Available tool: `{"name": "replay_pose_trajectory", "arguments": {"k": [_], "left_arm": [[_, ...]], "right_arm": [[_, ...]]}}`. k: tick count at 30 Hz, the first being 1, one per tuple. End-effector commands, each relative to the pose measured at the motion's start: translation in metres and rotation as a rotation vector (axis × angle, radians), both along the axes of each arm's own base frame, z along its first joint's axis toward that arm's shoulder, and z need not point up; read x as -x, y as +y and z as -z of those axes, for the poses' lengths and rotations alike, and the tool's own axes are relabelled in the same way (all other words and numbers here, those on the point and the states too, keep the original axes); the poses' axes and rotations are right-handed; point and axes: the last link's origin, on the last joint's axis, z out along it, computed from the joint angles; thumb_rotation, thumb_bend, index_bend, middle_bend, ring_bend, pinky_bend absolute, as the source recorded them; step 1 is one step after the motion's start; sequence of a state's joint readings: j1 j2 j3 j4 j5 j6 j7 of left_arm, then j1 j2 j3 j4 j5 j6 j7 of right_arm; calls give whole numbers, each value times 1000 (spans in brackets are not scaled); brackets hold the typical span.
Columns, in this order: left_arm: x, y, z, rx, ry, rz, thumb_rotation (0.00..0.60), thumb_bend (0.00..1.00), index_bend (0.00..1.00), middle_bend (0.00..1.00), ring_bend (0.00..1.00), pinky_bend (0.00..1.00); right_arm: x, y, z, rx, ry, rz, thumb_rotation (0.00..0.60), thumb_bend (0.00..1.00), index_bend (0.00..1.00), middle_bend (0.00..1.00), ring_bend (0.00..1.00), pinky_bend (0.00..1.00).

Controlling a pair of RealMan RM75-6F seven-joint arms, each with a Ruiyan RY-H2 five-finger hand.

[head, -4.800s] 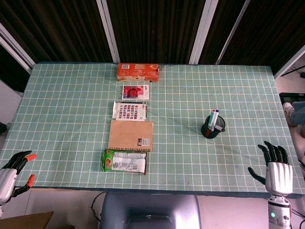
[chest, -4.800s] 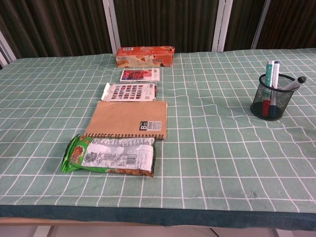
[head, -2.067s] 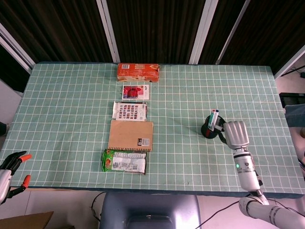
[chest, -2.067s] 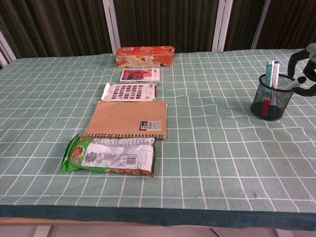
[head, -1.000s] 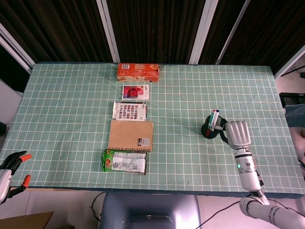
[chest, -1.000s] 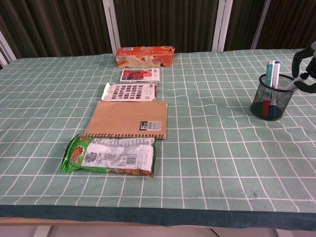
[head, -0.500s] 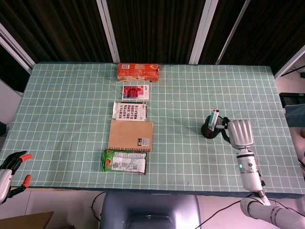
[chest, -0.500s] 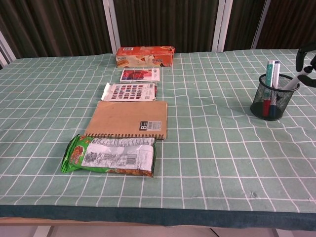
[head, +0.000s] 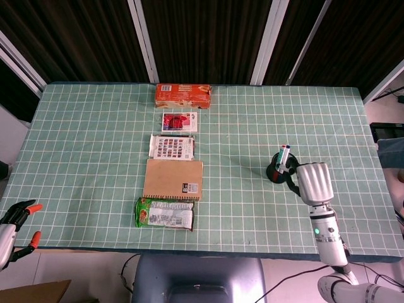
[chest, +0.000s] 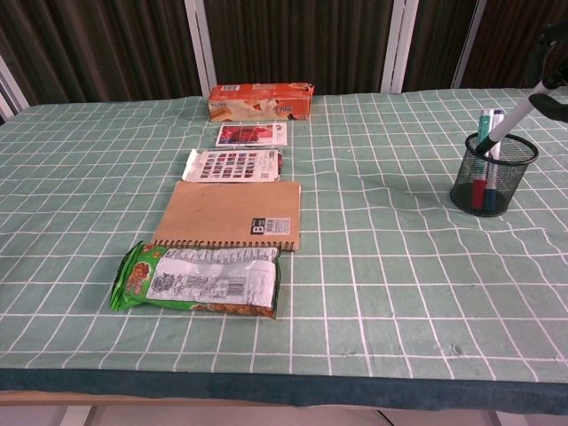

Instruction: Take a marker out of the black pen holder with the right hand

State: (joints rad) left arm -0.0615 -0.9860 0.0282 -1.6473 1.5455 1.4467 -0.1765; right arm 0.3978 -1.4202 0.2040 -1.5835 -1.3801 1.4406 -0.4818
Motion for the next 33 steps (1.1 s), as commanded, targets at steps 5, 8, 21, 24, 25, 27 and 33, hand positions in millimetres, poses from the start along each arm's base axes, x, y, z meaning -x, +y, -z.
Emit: {"name": "replay_pose_trajectory", "arguments": {"k": [5,8,21,24,25,27,33], "left_arm": [[-1,0,2,7,8,1,600,441,232,119,100,367],[-1,0,2,8,7,0,600,441,232,119,100,367],[0,0,1,6,2,-1,600,441,232,118,100,367],[0,1,1,6,2,0,600,440,232,119,100,368],[0,1,1,7,3,0,600,440,232,119,100,368],[0,0,1,8,3,0,600,441,232,118,100,367],[-1,0,1,8,4,4,600,441,232,119,100,367]], "right_arm": [[-28,17,-6,-15,37,-69,600,869,773,1000,1000,1000],[-27,15,4,-68,34,-62,600,869,773,1000,1000,1000],[-6,-7,47,-230,123,68,600,869,773,1000,1000,1000],[-7,-12,56,-240,128,71,600,869,772,1000,1000,1000],[-8,-15,60,-245,126,71,600,869,770,1000,1000,1000],[-9,-19,65,-250,129,69,600,869,756,1000,1000,1000],[-11,-30,79,-248,111,49,600,788,640,1000,1000,1000]]}}
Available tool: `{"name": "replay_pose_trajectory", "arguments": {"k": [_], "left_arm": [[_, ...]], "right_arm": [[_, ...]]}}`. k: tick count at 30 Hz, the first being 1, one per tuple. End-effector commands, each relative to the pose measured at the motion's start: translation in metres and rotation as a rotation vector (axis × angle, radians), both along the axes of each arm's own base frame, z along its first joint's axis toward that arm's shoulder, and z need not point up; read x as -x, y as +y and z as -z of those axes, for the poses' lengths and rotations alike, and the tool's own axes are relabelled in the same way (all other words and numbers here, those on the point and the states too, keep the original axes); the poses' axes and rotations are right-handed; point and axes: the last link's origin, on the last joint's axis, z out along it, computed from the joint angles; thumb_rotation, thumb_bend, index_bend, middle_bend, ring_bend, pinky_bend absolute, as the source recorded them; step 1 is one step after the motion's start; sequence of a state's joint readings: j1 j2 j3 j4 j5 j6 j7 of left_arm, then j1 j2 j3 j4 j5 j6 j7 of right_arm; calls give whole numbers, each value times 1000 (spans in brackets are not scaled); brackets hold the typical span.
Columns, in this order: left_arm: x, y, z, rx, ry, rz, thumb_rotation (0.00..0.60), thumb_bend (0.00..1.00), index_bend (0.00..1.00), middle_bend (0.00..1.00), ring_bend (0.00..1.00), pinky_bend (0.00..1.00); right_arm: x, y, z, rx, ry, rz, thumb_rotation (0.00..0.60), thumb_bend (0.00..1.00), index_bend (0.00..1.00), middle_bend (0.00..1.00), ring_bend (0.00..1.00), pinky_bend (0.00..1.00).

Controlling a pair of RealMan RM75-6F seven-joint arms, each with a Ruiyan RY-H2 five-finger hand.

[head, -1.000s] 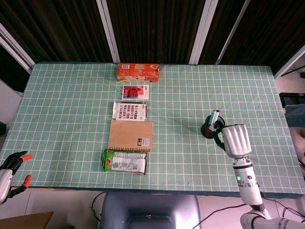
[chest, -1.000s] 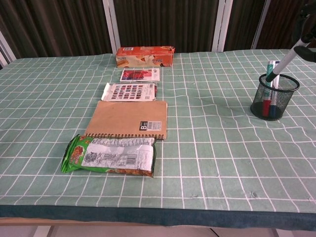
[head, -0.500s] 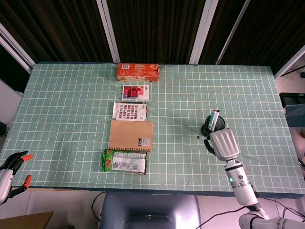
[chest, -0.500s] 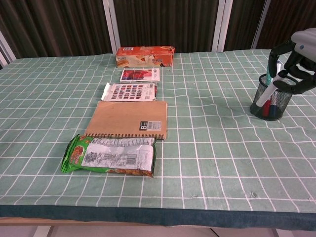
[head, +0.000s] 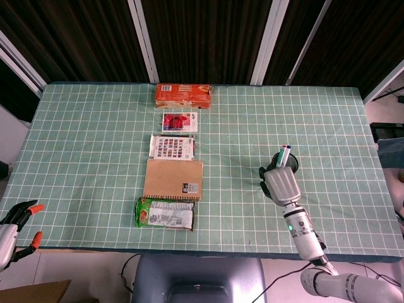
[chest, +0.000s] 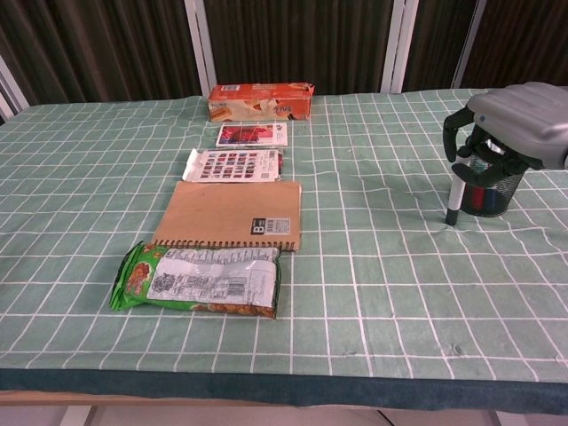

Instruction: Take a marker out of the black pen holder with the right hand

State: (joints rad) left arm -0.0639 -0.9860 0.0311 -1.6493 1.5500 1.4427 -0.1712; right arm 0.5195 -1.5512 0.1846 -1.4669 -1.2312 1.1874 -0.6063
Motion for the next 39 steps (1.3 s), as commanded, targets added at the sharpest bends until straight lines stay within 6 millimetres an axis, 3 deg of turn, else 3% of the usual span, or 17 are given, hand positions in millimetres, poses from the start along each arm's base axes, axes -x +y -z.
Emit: {"name": "replay_pose_trajectory", "arguments": {"k": [1,4,8,16,20,24,26,29,32,34,39], "left_arm": [[0,0,0,0,0,1,600,441,232,118,99,367],[0,-1,0,0,-1,2,600,441,233,119,100,368],[0,-1,0,2,0,2,600,441,232,118,100,367],[-1,-1,2,10,7,4,600,442,232,119,100,367],[-1,-1,2,11,8,2,600,441,232,119,100,367],[-1,-1,1,9,7,1,600,441,232,119,100,367],[-1,-1,2,9,6,1,600,441,232,119,100,367],[-1,-1,2,11,7,0,600,441,232,119,100,367],[-1,0,2,13,10,-2,600,441,232,119,100,367],[-1,0,3,15,12,-3,600,441,232,119,100,367],[-2,-1,4,16,17,0,600,440,232,119,100,367]], "right_arm": [[-2,-6,8,-5,-24,-10,600,728,607,1000,1000,1000],[0,-8,10,2,-28,-14,600,577,506,1000,1000,1000],[5,-9,9,18,-38,-14,600,447,370,1000,1000,1000],[11,-7,-4,52,-72,-13,600,349,182,1000,1000,1000],[15,2,-17,90,-89,-18,600,347,228,1000,1000,1000],[28,24,-43,190,-74,-36,600,346,430,1000,1000,978],[38,41,-58,232,-70,-26,600,347,453,984,988,928],[52,67,-78,283,-55,13,600,346,450,845,859,813],[67,91,-93,307,-55,76,600,346,416,630,635,667],[76,103,-99,304,-72,121,600,347,363,476,459,512],[99,123,-108,294,-105,197,600,347,256,275,230,266]]}}
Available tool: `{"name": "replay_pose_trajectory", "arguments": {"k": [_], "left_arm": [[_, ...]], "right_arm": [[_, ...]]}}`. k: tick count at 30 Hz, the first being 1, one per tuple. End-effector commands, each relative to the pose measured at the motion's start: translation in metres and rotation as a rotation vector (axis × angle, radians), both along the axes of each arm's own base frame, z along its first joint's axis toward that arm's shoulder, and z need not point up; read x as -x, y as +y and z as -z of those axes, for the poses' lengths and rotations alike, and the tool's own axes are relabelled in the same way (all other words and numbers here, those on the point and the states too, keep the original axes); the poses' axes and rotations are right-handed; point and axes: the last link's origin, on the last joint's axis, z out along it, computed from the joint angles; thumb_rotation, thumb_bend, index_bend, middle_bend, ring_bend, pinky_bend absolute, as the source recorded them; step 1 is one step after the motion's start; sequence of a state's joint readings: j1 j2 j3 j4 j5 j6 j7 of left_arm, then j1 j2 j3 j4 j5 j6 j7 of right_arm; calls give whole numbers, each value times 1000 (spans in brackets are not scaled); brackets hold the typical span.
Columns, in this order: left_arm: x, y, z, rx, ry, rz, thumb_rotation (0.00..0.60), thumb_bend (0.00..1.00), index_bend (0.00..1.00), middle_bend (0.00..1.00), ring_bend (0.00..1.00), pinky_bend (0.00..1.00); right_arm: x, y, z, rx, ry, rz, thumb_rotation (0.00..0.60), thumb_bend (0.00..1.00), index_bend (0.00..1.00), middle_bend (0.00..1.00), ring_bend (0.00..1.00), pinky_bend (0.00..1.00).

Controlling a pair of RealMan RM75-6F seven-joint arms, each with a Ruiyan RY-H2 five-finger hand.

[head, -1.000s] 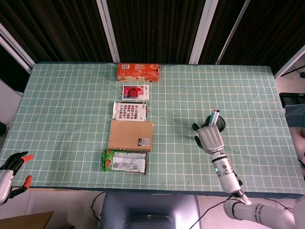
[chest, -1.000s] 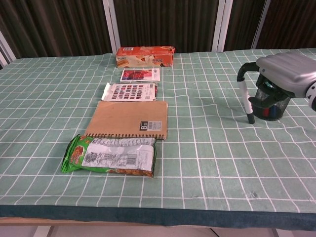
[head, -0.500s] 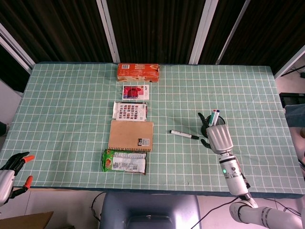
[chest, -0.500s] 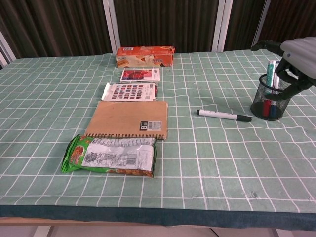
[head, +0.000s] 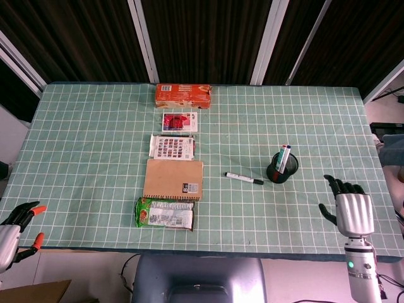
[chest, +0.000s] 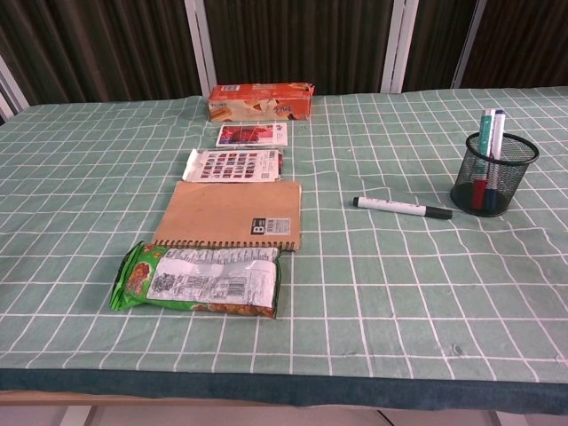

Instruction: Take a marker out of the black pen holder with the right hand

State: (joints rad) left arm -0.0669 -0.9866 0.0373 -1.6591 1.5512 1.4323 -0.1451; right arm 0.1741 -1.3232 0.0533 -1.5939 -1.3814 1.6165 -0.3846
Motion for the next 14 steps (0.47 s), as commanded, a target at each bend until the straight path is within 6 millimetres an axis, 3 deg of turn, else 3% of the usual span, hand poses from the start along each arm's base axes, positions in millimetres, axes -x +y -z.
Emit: {"name": "replay_pose_trajectory", "arguments": {"k": [1,14], "left_arm": [[0,0,0,-1,1,0,600,441,232,119,100,367],[-1,4,2,7,-1,5,600,440,232,119,100,367]], "right_arm": [[18,16,-7,-6,-31,52,600,347,242,255,205,244],[23,16,-3,-19,-55,40,600,347,192,190,140,221]]}}
